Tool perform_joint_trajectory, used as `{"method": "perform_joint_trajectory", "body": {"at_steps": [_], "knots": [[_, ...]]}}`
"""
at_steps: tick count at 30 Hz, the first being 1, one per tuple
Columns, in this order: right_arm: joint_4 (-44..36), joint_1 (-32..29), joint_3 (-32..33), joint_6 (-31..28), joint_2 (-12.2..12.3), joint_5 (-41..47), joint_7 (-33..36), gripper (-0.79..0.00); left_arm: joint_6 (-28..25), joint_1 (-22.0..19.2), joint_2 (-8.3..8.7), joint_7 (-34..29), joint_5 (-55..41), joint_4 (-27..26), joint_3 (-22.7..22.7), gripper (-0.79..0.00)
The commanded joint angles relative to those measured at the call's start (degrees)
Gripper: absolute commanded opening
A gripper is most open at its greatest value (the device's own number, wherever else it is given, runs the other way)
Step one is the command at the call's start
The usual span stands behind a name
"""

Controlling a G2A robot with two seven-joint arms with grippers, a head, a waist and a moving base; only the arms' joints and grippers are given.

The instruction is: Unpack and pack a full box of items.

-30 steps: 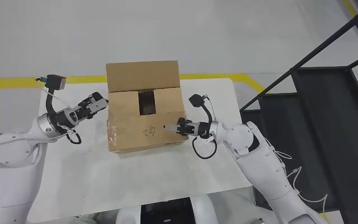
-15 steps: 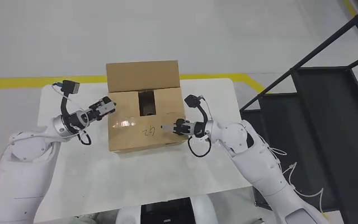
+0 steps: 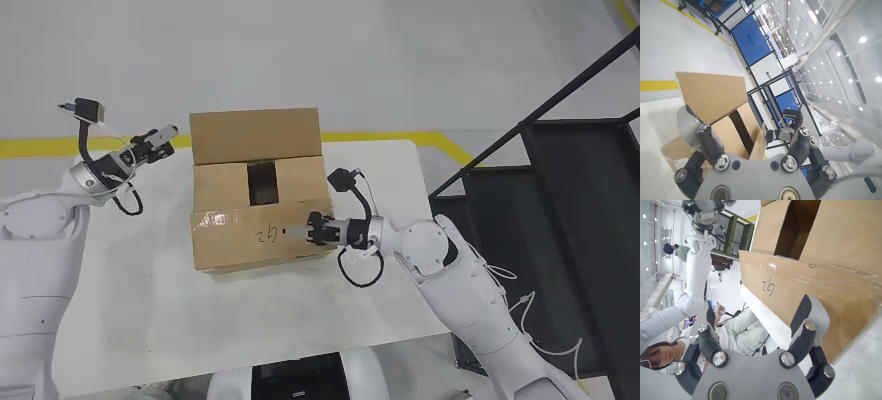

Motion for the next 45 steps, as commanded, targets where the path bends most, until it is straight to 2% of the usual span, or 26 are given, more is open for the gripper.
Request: {"method": "perform_joint_trajectory", "body": {"at_steps": [1,7,17,24,31,40,45], "knots": [[0.07,0.13,-0.24,-0.02,0.01,0.31,0.11,0.000,-0.27,-1.67,-0.39,0.83,1.02,2.75,1.61,0.000],[1.17,1.10,-1.38,-0.25,-0.06,0.82,0.12,0.000,-0.87,-5.68,-1.72,4.23,3.11,10.12,5.58,0.000],[2.44,1.78,-1.53,-0.60,0.13,1.39,0.15,0.000,-2.30,-11.31,-3.94,6.27,4.89,18.53,11.11,0.000],[2.16,1.42,-1.08,0.09,0.47,1.11,0.60,0.000,-3.67,-15.12,-6.30,9.72,5.27,24.76,15.32,0.000],[1.75,1.26,-0.92,0.69,0.75,0.76,1.08,0.000,-4.71,-18.61,-8.74,13.07,2.22,30.11,17.60,0.000],[1.37,1.12,-1.00,0.77,1.04,0.73,1.47,0.000,-9.30,-20.73,-10.22,8.45,-5.18,33.75,17.21,0.000],[1.36,1.29,-1.44,0.64,1.11,0.66,1.47,0.000,-13.65,-19.91,-10.14,1.61,-9.33,31.47,16.31,0.000]]}}
